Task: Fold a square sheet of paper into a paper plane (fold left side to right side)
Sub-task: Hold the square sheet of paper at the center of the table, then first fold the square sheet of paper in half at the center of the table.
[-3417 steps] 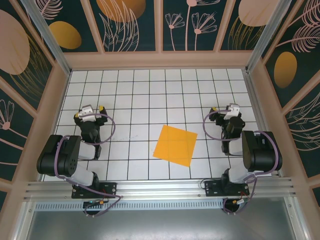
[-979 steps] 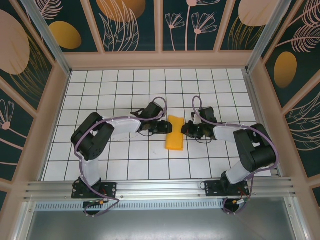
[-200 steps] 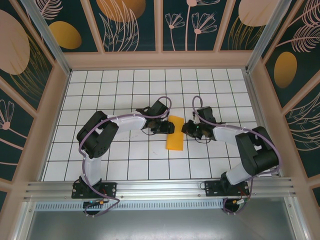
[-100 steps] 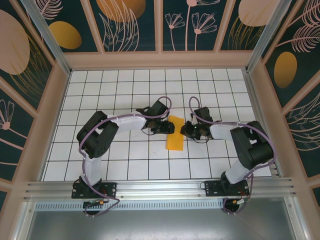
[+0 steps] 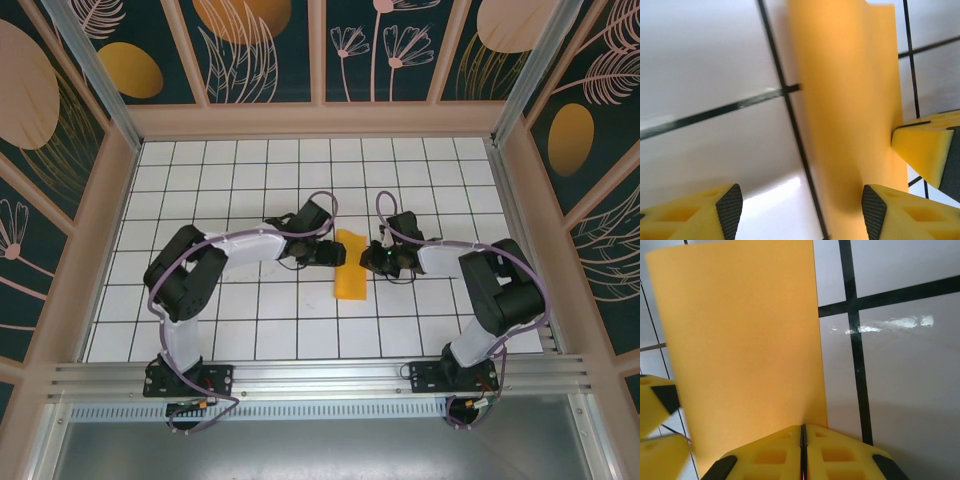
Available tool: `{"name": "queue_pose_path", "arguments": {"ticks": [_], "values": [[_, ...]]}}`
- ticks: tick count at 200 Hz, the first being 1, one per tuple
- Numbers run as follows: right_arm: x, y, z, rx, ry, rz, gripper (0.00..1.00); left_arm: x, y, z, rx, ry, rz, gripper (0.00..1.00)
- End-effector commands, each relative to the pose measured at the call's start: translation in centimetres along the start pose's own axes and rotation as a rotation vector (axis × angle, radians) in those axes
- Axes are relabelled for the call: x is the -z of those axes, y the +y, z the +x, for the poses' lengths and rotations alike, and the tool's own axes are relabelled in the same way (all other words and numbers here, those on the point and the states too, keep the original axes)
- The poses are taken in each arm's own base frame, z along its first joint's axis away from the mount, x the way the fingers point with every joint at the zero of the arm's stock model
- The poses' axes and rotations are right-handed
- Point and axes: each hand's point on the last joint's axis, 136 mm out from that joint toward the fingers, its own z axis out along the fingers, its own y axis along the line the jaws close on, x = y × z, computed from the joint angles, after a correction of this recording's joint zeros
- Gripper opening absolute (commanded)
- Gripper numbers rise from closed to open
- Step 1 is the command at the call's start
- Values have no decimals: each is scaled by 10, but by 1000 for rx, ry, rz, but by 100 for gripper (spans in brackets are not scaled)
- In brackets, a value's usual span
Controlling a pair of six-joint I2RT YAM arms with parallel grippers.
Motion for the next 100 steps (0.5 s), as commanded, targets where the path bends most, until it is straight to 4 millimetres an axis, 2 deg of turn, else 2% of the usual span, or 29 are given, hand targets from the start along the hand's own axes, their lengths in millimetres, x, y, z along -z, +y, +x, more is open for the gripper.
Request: {"name": "queue_pose_path", "arguments": {"ticks": [1, 24, 58, 87, 100], "values": [[-7, -23, 15, -11, 51, 100, 11, 34, -15, -26, -2, -95, 82, 65], [-7, -24, 16, -12, 53, 99, 11, 40, -39, -26, -2, -82, 207, 57], [-8, -24, 17, -11, 57, 100, 11, 35, -65, -17, 26, -37, 372, 48], [-8, -24, 17, -8, 58, 102, 11, 24, -76, -7, 22, 10, 416, 45], [-8, -24, 16, -8, 56, 101, 11, 18, -75, -4, 28, 23, 412, 45]]}}
